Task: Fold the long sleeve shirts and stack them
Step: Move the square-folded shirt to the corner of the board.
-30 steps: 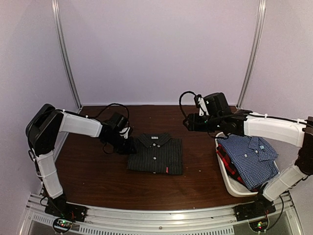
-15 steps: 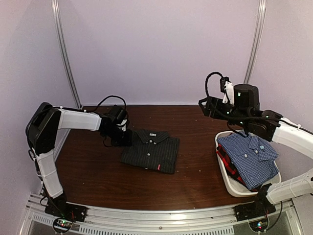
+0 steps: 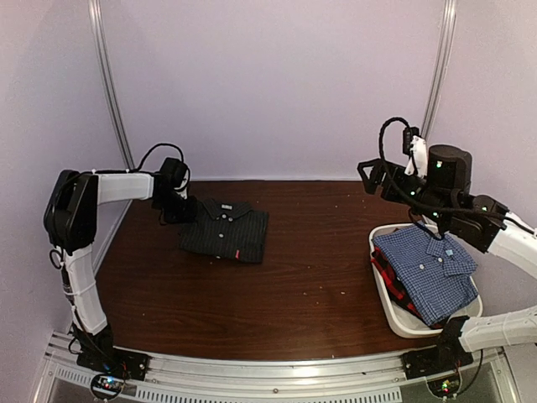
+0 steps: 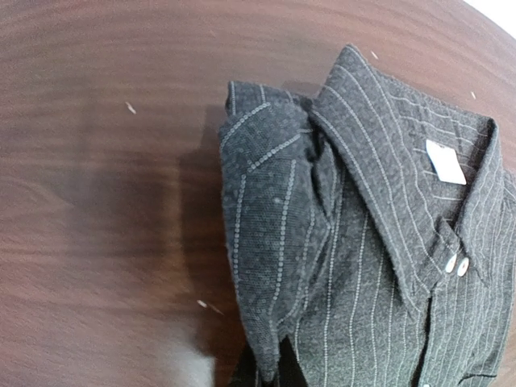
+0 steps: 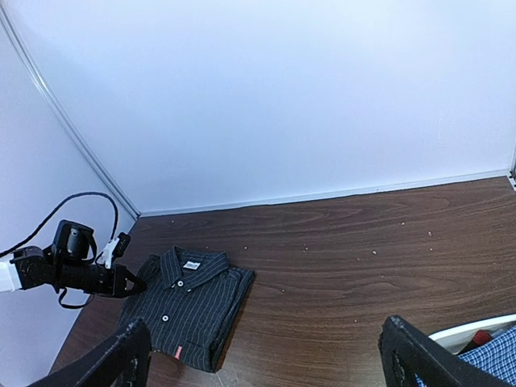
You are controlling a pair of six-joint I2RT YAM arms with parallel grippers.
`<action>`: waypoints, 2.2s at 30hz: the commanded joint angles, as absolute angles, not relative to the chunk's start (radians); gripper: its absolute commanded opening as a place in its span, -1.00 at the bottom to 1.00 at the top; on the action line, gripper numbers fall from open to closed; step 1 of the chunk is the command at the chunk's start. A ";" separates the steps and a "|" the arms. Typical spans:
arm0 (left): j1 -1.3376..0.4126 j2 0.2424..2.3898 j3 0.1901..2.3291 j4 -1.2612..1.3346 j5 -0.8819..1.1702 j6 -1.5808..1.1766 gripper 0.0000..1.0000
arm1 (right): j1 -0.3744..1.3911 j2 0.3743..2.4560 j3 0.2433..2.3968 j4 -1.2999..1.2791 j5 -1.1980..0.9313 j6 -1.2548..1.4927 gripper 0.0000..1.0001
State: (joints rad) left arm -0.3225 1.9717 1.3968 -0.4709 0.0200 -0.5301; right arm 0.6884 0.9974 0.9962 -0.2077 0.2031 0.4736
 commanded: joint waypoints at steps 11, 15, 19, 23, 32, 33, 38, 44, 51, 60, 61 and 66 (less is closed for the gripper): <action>-0.127 2.150 1.723 -0.559 -0.116 -0.298 -1.00 | 0.684 0.939 1.006 -0.311 0.232 0.460 1.00; -0.075 2.198 1.800 -0.575 -0.127 -0.253 -1.00 | 0.684 0.946 1.022 -0.327 0.228 0.461 1.00; -0.028 2.255 1.883 -0.590 -0.132 -0.215 -1.00 | 0.683 0.955 1.041 -0.346 0.228 0.462 1.00; 0.011 2.312 1.951 -0.609 -0.137 -0.187 -1.00 | 0.683 0.972 1.053 -0.366 0.228 0.464 1.00; 0.049 2.384 2.049 -0.624 -0.175 -0.149 -1.00 | 0.684 1.000 1.056 -0.354 0.231 0.485 1.00; 0.050 2.388 2.060 -0.624 -0.179 -0.146 -1.00 | 0.684 1.004 1.055 -0.350 0.232 0.486 1.00; 0.058 2.414 2.110 -0.633 -0.186 -0.140 -0.96 | 0.684 1.019 1.057 -0.347 0.231 0.491 1.00; 0.061 2.422 2.128 -0.641 -0.176 -0.149 -0.54 | 0.683 1.029 1.046 -0.344 0.256 0.509 1.00; 0.061 2.365 2.118 -0.644 -0.215 -0.180 0.26 | 0.683 1.005 1.009 -0.312 0.306 0.517 1.00; 0.011 2.154 1.886 -0.544 -0.099 -0.264 0.82 | 0.683 0.969 0.970 -0.293 0.375 0.498 1.00; 0.004 2.120 1.838 -0.517 -0.085 -0.275 0.87 | 0.683 0.963 0.964 -0.290 0.382 0.497 1.00; -0.123 1.967 1.644 -0.407 -0.070 -0.323 0.93 | 0.683 0.950 0.942 -0.281 0.397 0.494 1.00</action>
